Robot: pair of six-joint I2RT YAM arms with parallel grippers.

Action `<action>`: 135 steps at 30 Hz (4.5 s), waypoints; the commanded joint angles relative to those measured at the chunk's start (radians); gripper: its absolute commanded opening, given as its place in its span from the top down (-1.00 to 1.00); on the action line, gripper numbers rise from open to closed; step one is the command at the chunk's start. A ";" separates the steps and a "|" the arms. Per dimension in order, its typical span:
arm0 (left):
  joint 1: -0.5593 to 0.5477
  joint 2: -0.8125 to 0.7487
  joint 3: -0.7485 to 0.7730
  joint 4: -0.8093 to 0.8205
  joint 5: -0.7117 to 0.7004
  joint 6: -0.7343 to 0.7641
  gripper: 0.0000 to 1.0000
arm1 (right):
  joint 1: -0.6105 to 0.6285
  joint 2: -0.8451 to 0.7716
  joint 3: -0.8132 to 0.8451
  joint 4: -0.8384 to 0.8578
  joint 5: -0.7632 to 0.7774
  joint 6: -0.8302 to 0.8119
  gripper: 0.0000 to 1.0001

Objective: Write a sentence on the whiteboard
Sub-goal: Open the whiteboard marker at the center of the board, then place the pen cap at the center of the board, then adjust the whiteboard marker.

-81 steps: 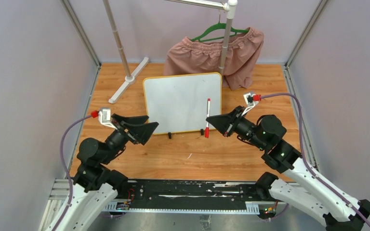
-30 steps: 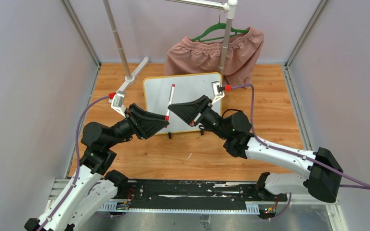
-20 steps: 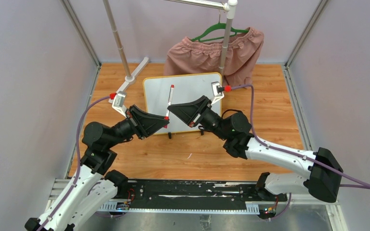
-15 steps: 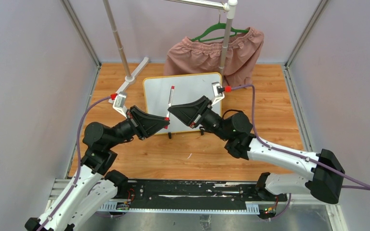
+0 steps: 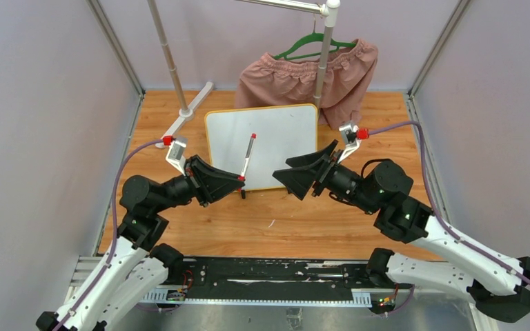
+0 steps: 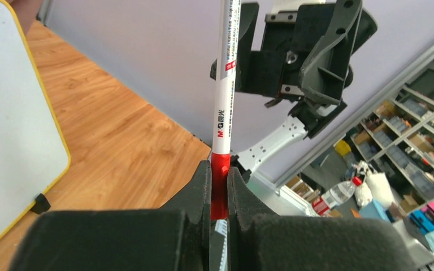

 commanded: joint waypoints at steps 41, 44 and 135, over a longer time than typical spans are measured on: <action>-0.006 0.021 -0.043 0.020 0.115 0.031 1.00 | 0.001 0.237 0.005 0.275 -0.021 0.114 1.00; -0.006 0.002 -0.073 0.020 0.101 0.026 1.00 | -0.003 0.204 -0.011 0.275 0.059 0.102 1.00; -0.326 0.009 0.081 -0.074 -0.314 0.128 -0.98 | 0.000 0.036 -0.234 0.543 0.033 0.143 1.00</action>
